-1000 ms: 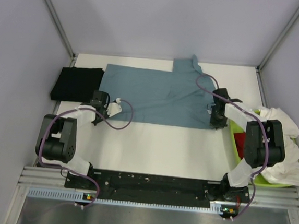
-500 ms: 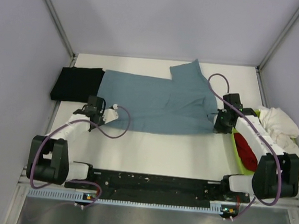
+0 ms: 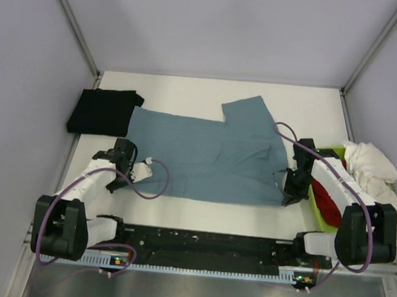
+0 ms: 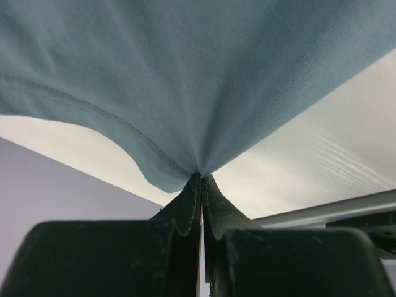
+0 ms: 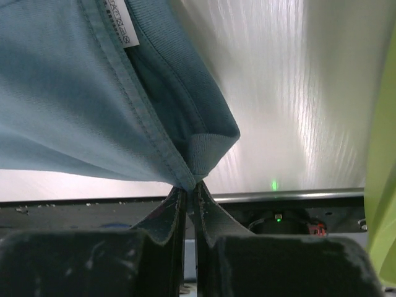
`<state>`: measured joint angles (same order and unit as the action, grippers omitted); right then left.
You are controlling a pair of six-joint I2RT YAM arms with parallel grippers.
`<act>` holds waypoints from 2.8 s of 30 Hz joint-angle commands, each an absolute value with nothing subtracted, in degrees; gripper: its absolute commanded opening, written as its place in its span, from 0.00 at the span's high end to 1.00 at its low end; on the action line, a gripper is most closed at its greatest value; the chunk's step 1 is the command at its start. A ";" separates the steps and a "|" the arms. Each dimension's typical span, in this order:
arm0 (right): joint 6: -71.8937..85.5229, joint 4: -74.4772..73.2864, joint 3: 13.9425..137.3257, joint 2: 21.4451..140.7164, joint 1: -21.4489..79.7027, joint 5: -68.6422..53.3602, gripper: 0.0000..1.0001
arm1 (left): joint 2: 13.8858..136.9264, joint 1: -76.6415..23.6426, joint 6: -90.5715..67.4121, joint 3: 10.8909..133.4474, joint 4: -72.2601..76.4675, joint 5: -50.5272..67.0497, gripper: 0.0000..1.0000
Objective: Fold and stack the t-shirts
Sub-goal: Fold the flattened tshirt in 1/3 of the way
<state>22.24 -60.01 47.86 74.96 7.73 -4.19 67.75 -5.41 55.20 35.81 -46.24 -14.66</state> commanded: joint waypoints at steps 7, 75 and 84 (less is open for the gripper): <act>23.73 -65.48 49.66 73.66 5.63 -2.03 0.51 | 68.64 -5.01 54.41 37.61 -55.02 -17.40 0.62; 28.92 -26.01 37.44 85.17 5.72 -4.04 1.00 | 127.18 -37.09 9.58 105.64 -28.12 -6.86 1.00; 24.97 -27.42 40.86 80.16 5.18 -7.11 1.00 | 124.81 -37.09 12.47 106.96 -29.96 -0.27 0.79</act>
